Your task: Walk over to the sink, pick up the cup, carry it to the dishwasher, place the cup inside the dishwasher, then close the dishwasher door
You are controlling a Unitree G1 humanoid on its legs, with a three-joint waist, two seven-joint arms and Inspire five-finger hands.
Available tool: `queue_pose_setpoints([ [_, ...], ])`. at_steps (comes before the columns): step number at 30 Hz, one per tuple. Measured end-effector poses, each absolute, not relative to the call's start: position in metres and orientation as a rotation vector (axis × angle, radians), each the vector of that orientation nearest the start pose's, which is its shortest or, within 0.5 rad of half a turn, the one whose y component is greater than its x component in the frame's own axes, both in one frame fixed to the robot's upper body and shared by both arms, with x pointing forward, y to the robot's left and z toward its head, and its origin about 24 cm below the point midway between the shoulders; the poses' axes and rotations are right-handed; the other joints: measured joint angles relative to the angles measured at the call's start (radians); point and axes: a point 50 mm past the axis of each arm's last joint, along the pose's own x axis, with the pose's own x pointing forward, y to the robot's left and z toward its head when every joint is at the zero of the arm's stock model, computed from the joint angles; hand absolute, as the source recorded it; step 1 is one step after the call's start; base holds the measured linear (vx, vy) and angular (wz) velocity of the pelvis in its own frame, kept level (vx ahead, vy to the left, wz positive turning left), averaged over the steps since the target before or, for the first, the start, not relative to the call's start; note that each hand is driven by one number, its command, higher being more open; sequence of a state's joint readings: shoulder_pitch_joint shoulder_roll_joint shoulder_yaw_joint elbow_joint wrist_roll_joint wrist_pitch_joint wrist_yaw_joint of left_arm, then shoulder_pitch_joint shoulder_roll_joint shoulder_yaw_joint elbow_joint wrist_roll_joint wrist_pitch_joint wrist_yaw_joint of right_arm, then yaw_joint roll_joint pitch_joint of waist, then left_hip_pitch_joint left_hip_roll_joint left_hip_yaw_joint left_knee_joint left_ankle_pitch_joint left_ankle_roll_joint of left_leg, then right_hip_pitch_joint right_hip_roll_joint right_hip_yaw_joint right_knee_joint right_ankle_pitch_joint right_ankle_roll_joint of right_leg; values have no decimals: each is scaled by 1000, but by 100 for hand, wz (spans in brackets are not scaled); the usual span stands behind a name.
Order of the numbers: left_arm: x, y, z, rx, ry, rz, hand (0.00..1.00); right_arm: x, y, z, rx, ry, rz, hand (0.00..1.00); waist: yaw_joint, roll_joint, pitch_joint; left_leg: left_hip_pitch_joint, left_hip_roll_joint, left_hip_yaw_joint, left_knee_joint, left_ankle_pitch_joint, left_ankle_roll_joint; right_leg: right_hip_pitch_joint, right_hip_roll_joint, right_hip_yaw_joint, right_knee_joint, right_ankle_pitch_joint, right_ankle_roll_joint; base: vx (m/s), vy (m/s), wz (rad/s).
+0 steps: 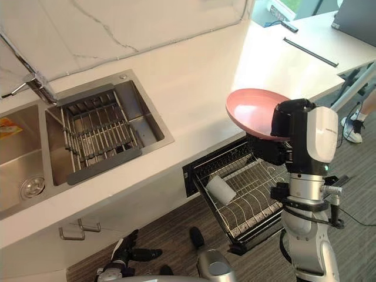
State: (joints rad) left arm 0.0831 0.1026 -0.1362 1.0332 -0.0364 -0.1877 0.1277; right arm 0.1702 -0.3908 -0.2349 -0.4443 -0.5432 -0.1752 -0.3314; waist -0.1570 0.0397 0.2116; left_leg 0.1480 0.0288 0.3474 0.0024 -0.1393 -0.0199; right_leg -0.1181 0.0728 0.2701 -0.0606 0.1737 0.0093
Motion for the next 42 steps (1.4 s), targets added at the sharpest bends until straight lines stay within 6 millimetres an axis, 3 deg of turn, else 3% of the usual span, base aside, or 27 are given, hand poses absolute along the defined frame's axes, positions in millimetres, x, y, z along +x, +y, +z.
queue_pose_setpoints([
  [11, 115, 167, -152, 157, 901, 44, 100, 202, -261, 138, -972, -453, -515, 0, -18, 56, 29, -82, 0, 21, 64, -27, 6, -75, -3, 7, 28, 0, 2, -5, 6, -6],
  [19, 128, 163, -146, 148, 843, 34, 100, 198, -285, 136, -1003, -396, -657, 0, -33, 75, 114, -142, 6, 24, 127, -48, 9, -127, -2, 10, 70, -5, 6, 0, 0, 0],
  [23, 134, 162, -143, 147, 815, 32, 100, 210, -289, 130, -968, -373, -689, 0, -35, 80, 149, -178, 7, 48, 165, -62, 14, -169, 1, 32, 100, -7, 9, -24, -5, -14],
  [32, 151, 161, -136, 153, 753, 44, 100, 231, -288, 117, -900, -312, -679, 0, -29, 86, 218, -247, 27, 86, 263, -108, 17, -231, 13, 53, 151, -9, 13, -15, -8, -14],
  [36, 156, 161, -133, 153, 734, 43, 100, 246, -281, 104, -867, -266, -628, 0, -14, 86, 228, -270, 31, 94, 286, -116, 19, -255, 14, 52, 166, -9, 13, 2, -10, -4],
  [42, 163, 159, -130, 153, 711, 43, 100, 267, -269, 103, -815, -267, -572, 0, 13, 92, 239, -306, 34, 98, 317, -126, 24, -287, 9, 44, 179, -8, 18, -3, -6, -2],
])
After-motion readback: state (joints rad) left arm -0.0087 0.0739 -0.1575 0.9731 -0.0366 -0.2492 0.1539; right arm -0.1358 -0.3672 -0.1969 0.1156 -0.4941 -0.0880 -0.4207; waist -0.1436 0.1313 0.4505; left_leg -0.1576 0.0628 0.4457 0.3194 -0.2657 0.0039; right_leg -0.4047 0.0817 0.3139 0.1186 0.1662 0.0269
